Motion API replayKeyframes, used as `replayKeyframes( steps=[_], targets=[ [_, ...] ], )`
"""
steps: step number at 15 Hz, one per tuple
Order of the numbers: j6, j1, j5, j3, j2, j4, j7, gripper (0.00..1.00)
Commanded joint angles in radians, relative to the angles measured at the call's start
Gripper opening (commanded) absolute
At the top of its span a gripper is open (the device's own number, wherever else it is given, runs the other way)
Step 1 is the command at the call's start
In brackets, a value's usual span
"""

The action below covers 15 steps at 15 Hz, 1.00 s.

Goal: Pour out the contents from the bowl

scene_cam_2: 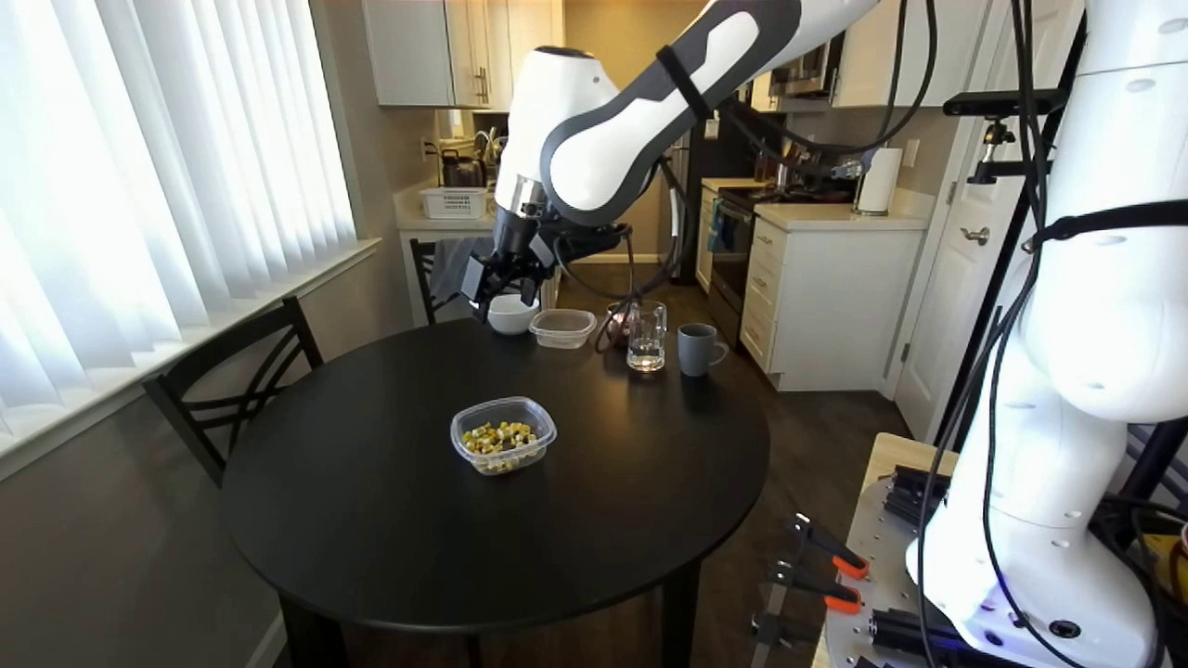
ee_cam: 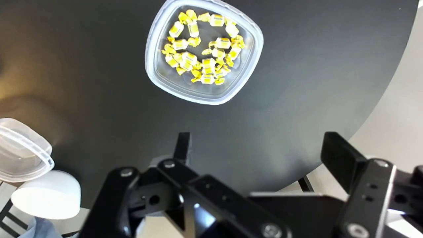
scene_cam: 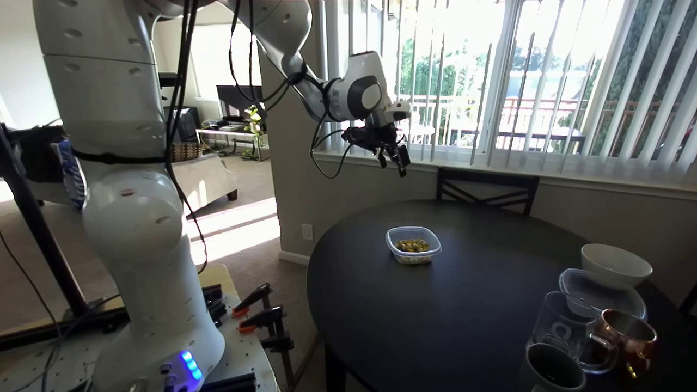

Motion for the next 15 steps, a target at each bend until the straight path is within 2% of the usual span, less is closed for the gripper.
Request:
replayKeyframes(
  steps=[1,5,7,10,15],
  targets=[
    [-0.001,0.021,0.008,-0.023,-0.001,0.0,-0.007,1.0],
    [0.0,0.021,0.008,-0.024,-0.002,0.0,-0.007,1.0],
    [0.036,0.011,0.033,-0.038,0.069,0.053,-0.024,1.0],
    [0.059,-0.025,0.223,-0.043,0.193,0.156,-0.132,1.0],
    [-0.038,-0.058,0.316,-0.079,0.382,0.396,-0.119,1.0]
  ],
)
